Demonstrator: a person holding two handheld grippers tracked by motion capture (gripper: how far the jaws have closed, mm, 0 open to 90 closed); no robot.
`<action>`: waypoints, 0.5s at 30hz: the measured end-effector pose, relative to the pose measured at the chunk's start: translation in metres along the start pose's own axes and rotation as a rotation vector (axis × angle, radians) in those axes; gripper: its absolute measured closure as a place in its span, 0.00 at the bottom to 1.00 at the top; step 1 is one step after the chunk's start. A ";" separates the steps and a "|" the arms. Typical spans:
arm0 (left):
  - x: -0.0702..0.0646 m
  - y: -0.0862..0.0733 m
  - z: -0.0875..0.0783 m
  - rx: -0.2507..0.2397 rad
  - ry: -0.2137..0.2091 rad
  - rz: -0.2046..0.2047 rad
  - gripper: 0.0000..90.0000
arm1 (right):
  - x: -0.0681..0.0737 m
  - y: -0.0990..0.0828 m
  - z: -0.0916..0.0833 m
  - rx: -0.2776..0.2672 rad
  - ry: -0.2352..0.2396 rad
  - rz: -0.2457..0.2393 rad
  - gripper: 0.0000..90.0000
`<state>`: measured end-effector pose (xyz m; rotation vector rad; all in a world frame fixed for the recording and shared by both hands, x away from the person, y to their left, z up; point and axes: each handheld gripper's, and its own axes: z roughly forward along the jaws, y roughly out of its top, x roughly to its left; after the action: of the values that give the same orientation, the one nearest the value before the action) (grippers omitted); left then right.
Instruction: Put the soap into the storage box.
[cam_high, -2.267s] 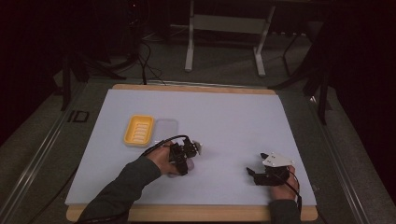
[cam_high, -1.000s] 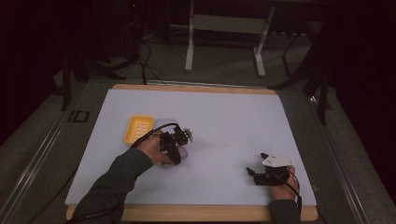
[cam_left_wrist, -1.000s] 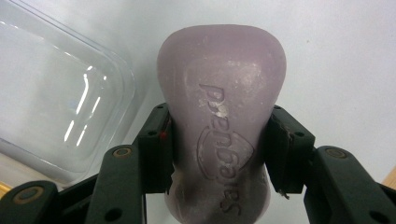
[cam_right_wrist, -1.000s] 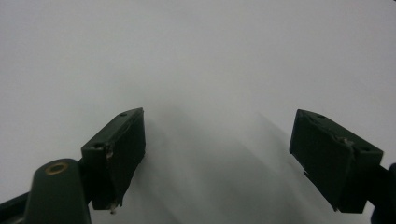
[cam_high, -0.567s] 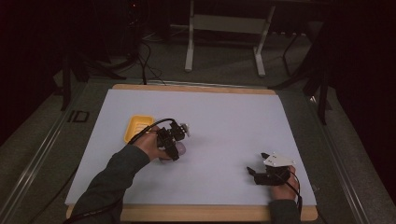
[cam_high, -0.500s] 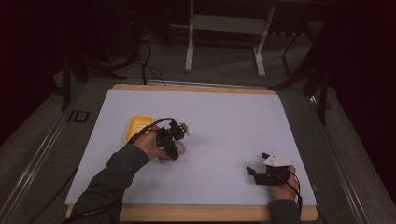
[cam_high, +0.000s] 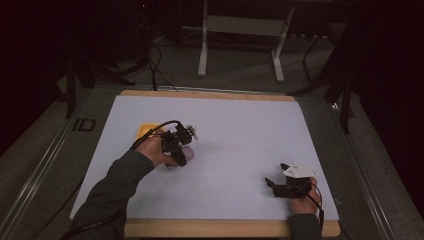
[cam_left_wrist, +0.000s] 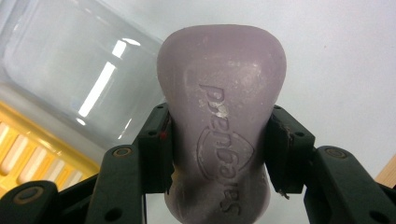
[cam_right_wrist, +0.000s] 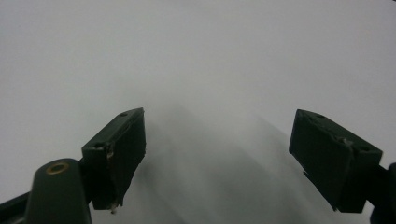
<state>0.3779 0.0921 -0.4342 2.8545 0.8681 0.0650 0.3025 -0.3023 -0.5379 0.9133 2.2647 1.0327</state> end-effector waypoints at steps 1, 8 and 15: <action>0.001 -0.001 -0.001 -0.002 -0.004 -0.005 0.55 | 0.000 0.000 0.000 0.000 0.000 0.000 0.20; 0.008 -0.006 -0.005 -0.008 -0.001 -0.021 0.55 | -0.001 0.000 0.000 -0.005 0.002 0.007 0.20; 0.015 -0.010 -0.009 -0.008 0.005 -0.042 0.55 | -0.002 0.000 -0.001 -0.010 0.003 0.010 0.20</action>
<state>0.3834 0.1099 -0.4272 2.8282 0.9259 0.0700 0.3029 -0.3042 -0.5374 0.9209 2.2578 1.0490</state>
